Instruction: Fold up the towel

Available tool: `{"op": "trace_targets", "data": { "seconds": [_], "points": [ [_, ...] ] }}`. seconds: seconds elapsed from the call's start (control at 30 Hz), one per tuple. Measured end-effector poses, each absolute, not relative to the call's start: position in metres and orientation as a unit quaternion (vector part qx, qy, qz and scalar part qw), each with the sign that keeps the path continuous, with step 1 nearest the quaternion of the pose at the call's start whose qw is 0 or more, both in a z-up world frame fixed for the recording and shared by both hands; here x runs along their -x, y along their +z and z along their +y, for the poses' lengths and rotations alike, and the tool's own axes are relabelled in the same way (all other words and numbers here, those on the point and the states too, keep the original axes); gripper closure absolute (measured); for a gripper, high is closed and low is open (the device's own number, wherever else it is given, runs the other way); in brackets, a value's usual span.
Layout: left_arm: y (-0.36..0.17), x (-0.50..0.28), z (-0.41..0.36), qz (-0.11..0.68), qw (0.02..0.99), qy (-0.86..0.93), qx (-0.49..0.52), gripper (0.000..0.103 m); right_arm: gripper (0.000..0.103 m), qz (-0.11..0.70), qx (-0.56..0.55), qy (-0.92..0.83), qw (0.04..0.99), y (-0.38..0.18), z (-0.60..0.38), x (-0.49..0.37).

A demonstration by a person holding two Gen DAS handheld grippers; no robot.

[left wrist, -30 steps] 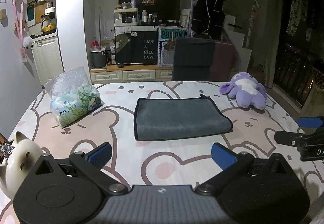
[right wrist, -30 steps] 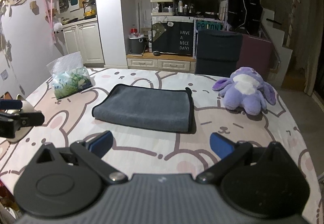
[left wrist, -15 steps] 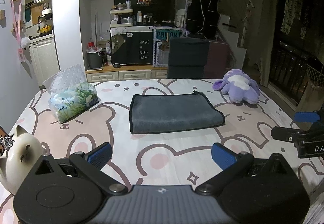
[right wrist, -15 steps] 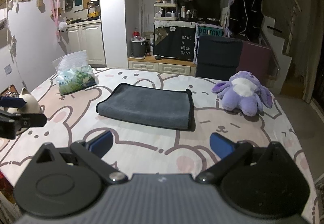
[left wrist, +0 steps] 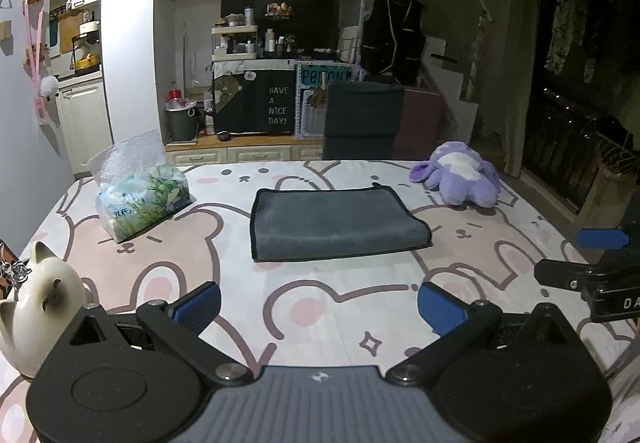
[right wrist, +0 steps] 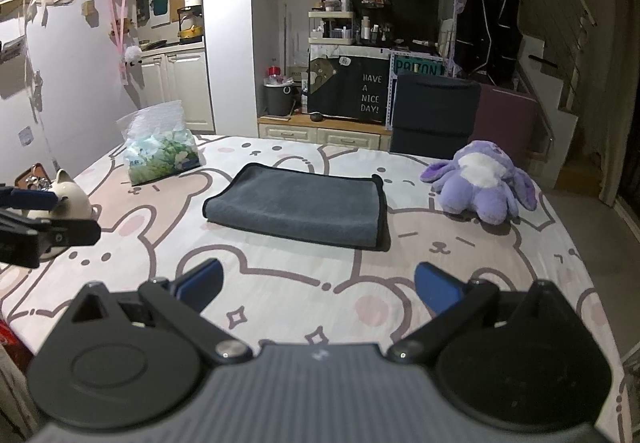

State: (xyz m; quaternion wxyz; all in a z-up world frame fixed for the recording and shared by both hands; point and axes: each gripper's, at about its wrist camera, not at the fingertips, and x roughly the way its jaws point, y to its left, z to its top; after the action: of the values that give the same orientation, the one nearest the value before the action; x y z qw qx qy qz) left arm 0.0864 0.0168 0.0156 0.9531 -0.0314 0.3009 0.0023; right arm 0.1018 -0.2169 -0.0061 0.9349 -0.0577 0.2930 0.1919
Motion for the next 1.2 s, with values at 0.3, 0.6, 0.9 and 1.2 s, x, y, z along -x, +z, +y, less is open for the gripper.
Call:
{"op": "trace_targets", "data": {
  "seconds": [0.3, 0.6, 0.9, 1.2],
  "points": [
    [0.014, -0.072, 0.013, 0.304, 0.952, -0.009, 0.031, 0.0, 0.001, 0.29, 0.057, 0.191, 0.936, -0.006, -0.22, -0.09],
    [0.014, -0.056, 0.01, 0.299, 0.954, -0.025, 0.032, 0.0, 0.001, 0.283, 0.06, 0.188, 0.939, -0.003, -0.224, -0.074],
    [0.014, -0.046, 0.01, 0.297, 0.954, -0.027, 0.034, 0.0, 0.001, 0.284, 0.057, 0.186, 0.939, -0.002, -0.23, -0.061],
    [0.011, -0.031, 0.005, 0.291, 0.955, -0.034, 0.037, 0.0, 0.001, 0.285, 0.047, 0.189, 0.938, -0.005, -0.236, -0.044]
  ]
}}
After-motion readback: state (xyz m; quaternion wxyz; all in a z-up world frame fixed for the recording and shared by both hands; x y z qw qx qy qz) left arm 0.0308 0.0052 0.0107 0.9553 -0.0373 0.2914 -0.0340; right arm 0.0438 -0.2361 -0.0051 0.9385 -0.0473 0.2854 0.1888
